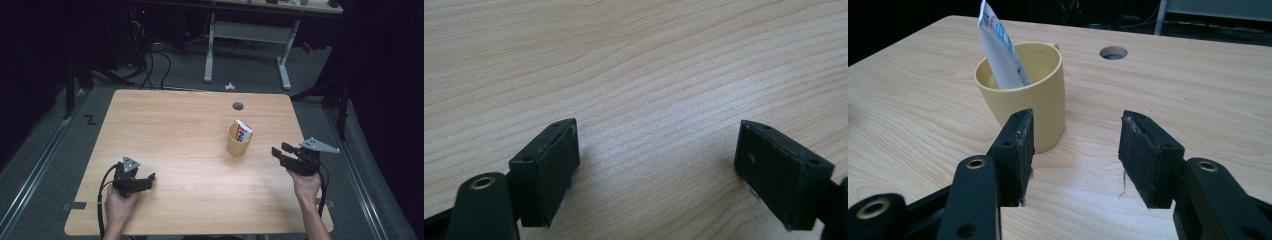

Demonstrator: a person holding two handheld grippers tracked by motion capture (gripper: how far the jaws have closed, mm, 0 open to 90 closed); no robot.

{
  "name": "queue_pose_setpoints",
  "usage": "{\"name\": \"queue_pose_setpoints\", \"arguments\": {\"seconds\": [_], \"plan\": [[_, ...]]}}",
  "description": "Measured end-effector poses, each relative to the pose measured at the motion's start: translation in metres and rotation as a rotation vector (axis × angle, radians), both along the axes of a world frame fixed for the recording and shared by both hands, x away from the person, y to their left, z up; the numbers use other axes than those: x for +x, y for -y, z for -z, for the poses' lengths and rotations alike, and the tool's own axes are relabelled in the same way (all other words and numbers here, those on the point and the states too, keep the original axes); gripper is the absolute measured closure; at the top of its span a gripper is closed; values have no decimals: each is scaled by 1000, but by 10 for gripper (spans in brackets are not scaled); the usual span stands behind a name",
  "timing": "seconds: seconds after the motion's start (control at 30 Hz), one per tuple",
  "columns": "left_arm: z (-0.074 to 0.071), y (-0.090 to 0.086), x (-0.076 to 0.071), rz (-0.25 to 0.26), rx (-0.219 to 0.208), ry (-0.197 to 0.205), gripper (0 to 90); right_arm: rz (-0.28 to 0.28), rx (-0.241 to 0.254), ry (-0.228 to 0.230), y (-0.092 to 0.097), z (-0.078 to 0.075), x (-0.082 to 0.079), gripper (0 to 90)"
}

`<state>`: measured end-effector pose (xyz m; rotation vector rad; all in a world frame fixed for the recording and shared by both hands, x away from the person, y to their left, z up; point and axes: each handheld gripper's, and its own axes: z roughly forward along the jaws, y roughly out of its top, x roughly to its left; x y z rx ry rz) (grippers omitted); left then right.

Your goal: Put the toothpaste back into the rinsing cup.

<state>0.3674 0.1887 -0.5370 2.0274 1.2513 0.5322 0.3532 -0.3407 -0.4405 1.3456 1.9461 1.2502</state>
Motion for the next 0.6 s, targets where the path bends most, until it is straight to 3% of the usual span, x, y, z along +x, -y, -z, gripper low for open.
{"name": "queue_pose_setpoints", "arguments": {"seconds": [0.6], "plan": [[0,0,0,0,0,0,186,7,-12,-24,-2,13,-3,482]]}}
